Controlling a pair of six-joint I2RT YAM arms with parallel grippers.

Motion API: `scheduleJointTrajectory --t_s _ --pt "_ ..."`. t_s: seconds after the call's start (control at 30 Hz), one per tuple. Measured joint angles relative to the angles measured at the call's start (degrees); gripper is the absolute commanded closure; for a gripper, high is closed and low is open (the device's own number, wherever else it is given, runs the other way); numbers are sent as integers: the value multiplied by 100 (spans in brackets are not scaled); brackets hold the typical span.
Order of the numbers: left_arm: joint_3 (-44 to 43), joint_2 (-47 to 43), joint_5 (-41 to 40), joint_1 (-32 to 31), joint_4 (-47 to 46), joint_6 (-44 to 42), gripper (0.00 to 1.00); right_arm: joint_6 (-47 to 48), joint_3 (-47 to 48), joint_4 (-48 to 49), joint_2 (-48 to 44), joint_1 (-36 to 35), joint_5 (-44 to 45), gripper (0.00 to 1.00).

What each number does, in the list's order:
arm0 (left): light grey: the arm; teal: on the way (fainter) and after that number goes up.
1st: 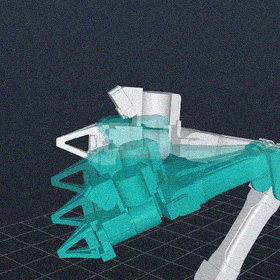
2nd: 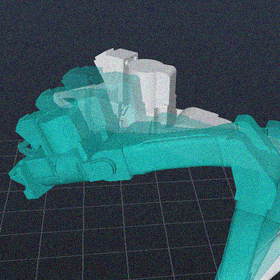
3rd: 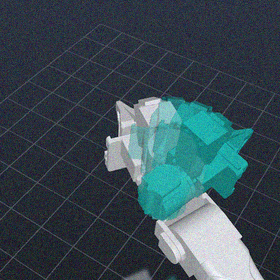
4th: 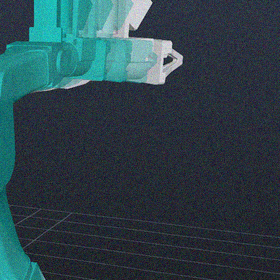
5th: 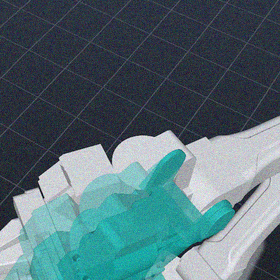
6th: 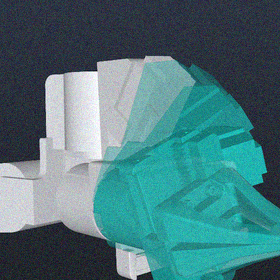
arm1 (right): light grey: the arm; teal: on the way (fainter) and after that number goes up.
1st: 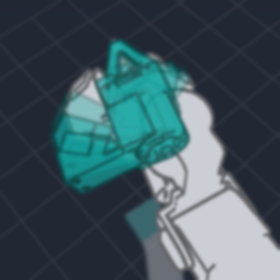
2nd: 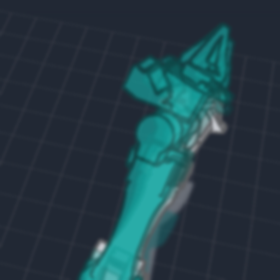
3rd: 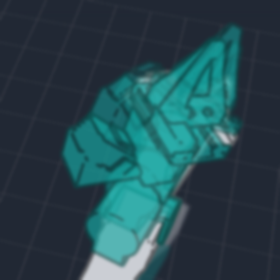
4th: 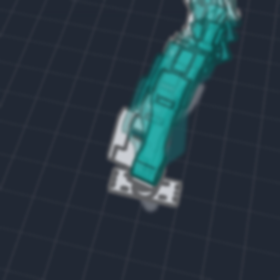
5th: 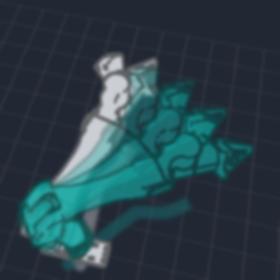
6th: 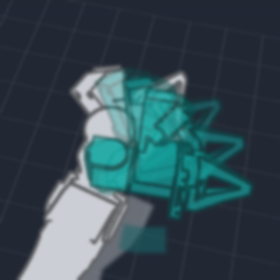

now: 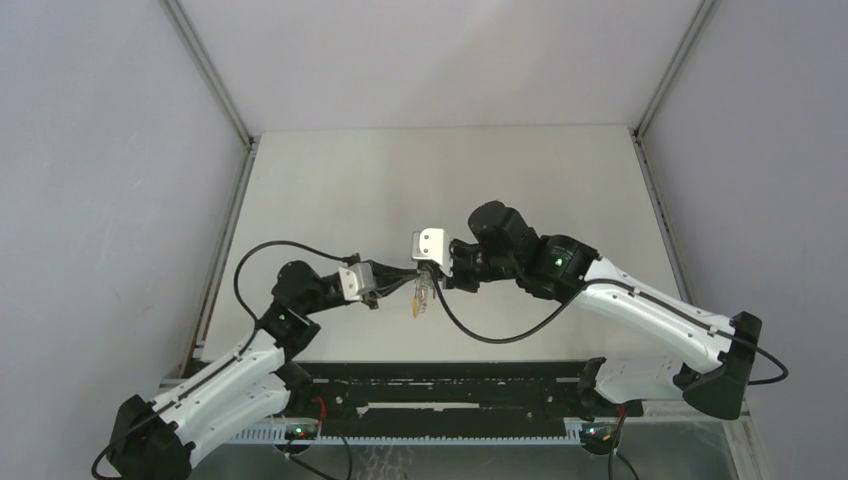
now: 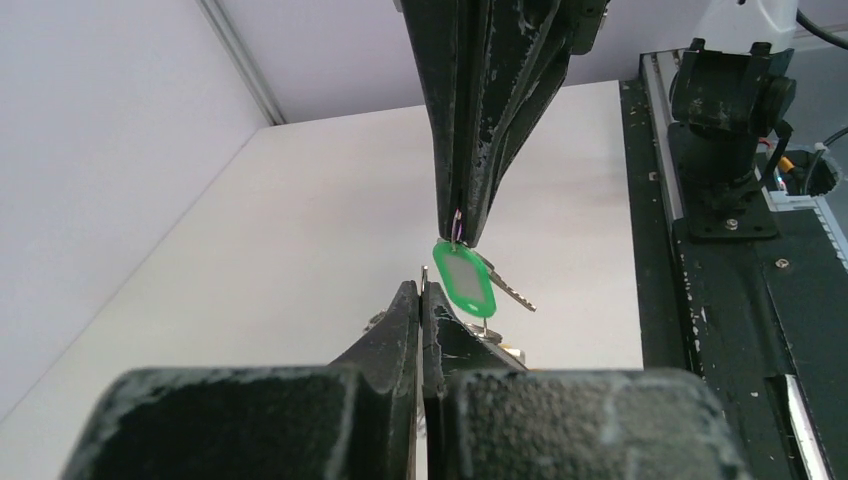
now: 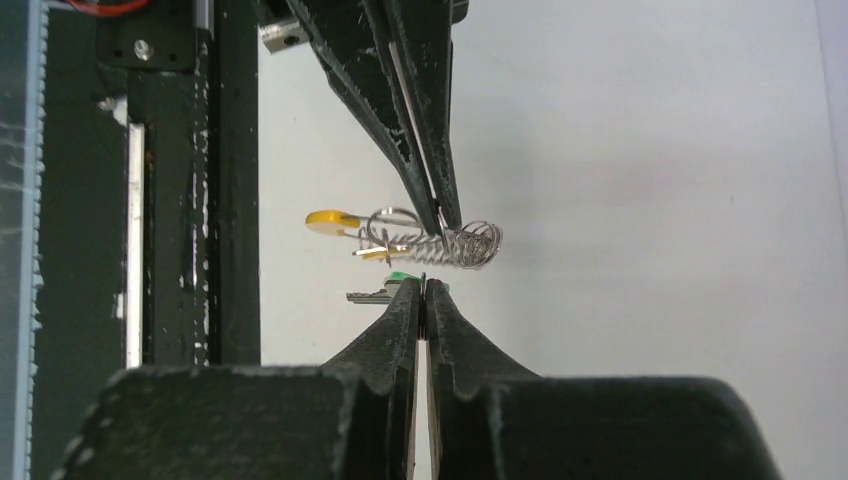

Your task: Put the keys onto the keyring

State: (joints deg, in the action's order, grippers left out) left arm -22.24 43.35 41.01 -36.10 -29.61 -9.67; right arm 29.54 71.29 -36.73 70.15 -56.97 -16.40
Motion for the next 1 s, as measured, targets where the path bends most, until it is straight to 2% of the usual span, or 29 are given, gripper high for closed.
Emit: scheduleJointTrajectory --t_s 0.3,1.0 --pt "9 24 -61 -2 -85 0 100 -474 -42 396 118 101 -334 100" --pt "9 20 15 -15 -138 2 100 -1309 -42 570 238 446 -151 100"
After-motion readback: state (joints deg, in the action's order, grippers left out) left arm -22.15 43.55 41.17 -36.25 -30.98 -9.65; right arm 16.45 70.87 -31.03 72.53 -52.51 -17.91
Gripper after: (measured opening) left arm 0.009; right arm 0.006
